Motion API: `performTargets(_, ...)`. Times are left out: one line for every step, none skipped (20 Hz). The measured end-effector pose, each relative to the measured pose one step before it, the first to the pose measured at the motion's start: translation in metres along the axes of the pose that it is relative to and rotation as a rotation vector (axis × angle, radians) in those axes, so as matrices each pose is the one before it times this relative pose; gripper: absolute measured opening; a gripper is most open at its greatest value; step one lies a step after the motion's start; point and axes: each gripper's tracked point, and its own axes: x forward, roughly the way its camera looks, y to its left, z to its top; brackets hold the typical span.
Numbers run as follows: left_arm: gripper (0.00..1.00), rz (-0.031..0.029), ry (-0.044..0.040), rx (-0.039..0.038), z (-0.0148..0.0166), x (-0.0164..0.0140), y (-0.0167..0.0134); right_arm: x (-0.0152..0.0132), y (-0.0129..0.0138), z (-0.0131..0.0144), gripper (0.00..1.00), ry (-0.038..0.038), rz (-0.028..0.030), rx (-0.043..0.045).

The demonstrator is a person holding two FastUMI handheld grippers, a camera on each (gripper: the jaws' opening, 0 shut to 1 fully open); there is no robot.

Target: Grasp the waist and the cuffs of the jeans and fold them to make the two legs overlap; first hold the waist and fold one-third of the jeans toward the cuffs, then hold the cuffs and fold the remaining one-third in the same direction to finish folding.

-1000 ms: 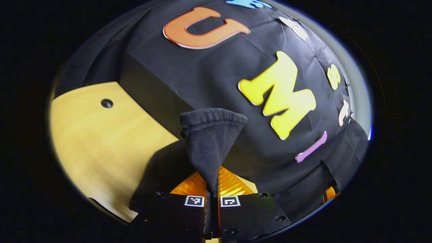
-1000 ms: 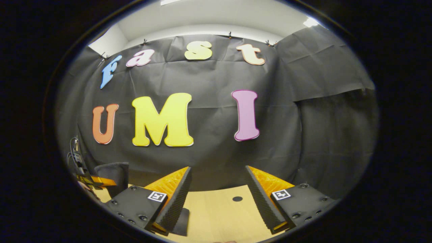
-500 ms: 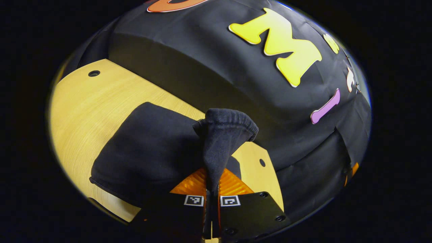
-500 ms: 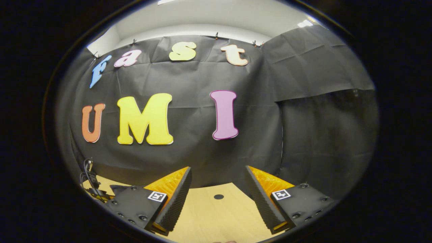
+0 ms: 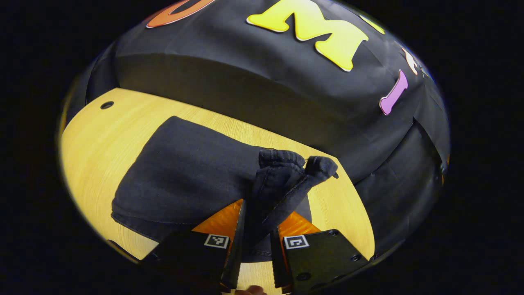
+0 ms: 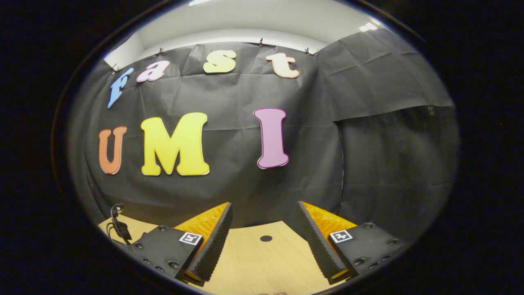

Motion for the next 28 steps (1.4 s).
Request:
performTargets(0.36, -0.00476, -0.00880, 0.00698, 0.00221, -0.00132, -0.00321, 0.00064, 0.00181, 0.00086, 0.91, -0.00007, 0.00376, -0.00213)
performTargets(0.46, -0.00303, -0.01321, 0.01011, 0.00099, -0.00467, -0.00486, -0.00056, 0.00125, 0.00021, 0.91, -0.00135, 0.00273, -0.00308)
performTargets(0.48, 0.00070, -0.01160, 0.01703, 0.00290, -0.00311, -0.00286, -0.00053, 0.00092, 0.00139, 0.91, -0.00220, 0.00217, -0.00156)
performTargets(0.52, -0.00169, -0.01758, 0.01747, 0.00252, -0.00490, -0.00254, -0.00134, -0.00127, 0.00155, 0.91, -0.00231, 0.00183, -0.00107)
performTargets(0.54, -0.00610, -0.00794, 0.01540, 0.00232, -0.00415, -0.00327, -0.00129, -0.00054, 0.00166, 0.91, -0.00181, -0.00040, -0.00052)
performTargets(0.58, -0.01358, -0.01549, 0.01017, 0.00407, -0.00766, -0.00680, -0.00126, -0.00125, 0.00152, 0.91, -0.00230, 0.00100, 0.00200)
performTargets(0.61, -0.02536, -0.01348, 0.00904, 0.00292, -0.00796, -0.00730, -0.00142, 0.00019, 0.00205, 0.91, -0.00174, -0.00036, 0.00158)
performTargets(0.65, -0.01822, -0.02430, 0.01579, 0.00597, -0.00728, -0.00764, -0.00112, 0.00042, 0.00184, 0.91, -0.00298, 0.00171, 0.00248)
performTargets(0.67, -0.01889, -0.02117, 0.01782, 0.00583, -0.00551, -0.00531, -0.00086, 0.00117, 0.00246, 0.90, -0.00366, 0.00165, 0.00179)
performTargets(0.70, -0.01722, -0.02154, 0.01620, 0.00567, -0.00756, -0.00545, -0.00208, -0.00086, 0.00173, 0.91, -0.00494, 0.00274, 0.00200)
performTargets(0.73, -0.01168, -0.01861, 0.01413, 0.00524, -0.00541, -0.00242, -0.00107, 0.00082, 0.00218, 0.90, -0.00515, 0.00365, 0.00323)
performTargets(0.77, -0.00717, -0.02179, 0.01170, 0.00673, -0.00638, -0.00317, -0.00141, 0.00154, 0.00169, 0.91, -0.00205, 0.00550, 0.00376)
performTargets(0.78, -0.01174, -0.01045, 0.00929, 0.00500, -0.00485, -0.00394, -0.00185, 0.00199, 0.00144, 0.97, -0.00190, 0.00475, 0.00345)
performTargets(0.81, -0.00163, -0.01236, 0.00978, 0.00363, -0.00389, -0.00106, -0.00184, 0.00233, -0.00026, 0.97, -0.00136, 0.00942, 0.00442)
performTargets(0.82, 0.00432, -0.00805, 0.00760, 0.00366, -0.00487, 0.00056, -0.00176, 0.00398, 0.00069, 0.91, 0.00025, 0.00795, -0.00013)
performTargets(0.85, 0.00198, -0.01157, -0.00025, 0.00488, -0.00747, 0.00187, -0.00178, 0.00382, 0.00049, 0.91, -0.00164, 0.01113, 0.00048)
performTargets(0.86, 0.00469, -0.02267, 0.00168, 0.00823, -0.00771, 0.00231, -0.00193, 0.00496, 0.00106, 0.91, -0.00089, 0.01250, 0.00103)
performTargets(0.87, 0.01077, -0.02254, 0.00702, 0.00752, -0.00697, 0.00433, -0.00163, 0.00395, 0.00007, 0.91, -0.00111, 0.01351, -0.00047)
performTargets(0.87, 0.00945, -0.02260, 0.01126, 0.00940, -0.00751, 0.00326, -0.00139, 0.00619, 0.00144, 0.91, -0.00209, 0.01389, 0.00050)
performTargets(0.90, 0.01111, -0.02670, 0.01475, 0.01091, -0.00966, 0.00241, -0.00129, 0.00541, 0.00156, 0.91, -0.00088, 0.01611, 0.00441)
performTargets(0.90, 0.01294, -0.02684, 0.02123, 0.01284, -0.01026, 0.00461, -0.00025, 0.00701, 0.00098, 0.91, 0.00077, 0.01859, 0.00906)
performTargets(0.90, 0.02142, -0.03036, 0.02452, 0.01315, -0.00995, 0.00685, -0.00047, 0.00729, -0.00036, 0.91, 0.00004, 0.02011, 0.00960)
performTargets(0.90, 0.01832, -0.03679, 0.02338, 0.01468, -0.00972, 0.00638, 0.00047, 0.00859, -0.00025, 0.91, 0.00051, 0.02102, 0.00764)
performTargets(0.90, 0.02654, -0.02863, 0.02322, 0.01594, -0.00965, 0.00925, 0.00008, 0.00988, -0.00138, 0.91, 0.00124, 0.02367, 0.00530)
performTargets(0.90, 0.03196, -0.03205, 0.02383, 0.01398, -0.01011, 0.01091, 0.00081, 0.01032, -0.00193, 0.91, 0.00461, 0.02386, 0.00171)
performTargets(0.90, 0.03279, -0.02462, 0.02564, 0.01119, -0.01223, 0.01052, 0.00049, 0.01049, -0.00375, 0.91, 0.00456, 0.02395, 0.00140)
performTargets(0.90, 0.02894, -0.02407, 0.02526, 0.01065, -0.01088, 0.01273, -0.00016, 0.01014, -0.00301, 0.91, 0.00735, 0.02323, 0.00348)
performTargets(0.90, 0.03027, -0.02000, 0.02326, 0.00823, -0.01083, 0.01150, -0.00040, 0.01005, -0.00348, 0.92, 0.00562, 0.02198, 0.00050)
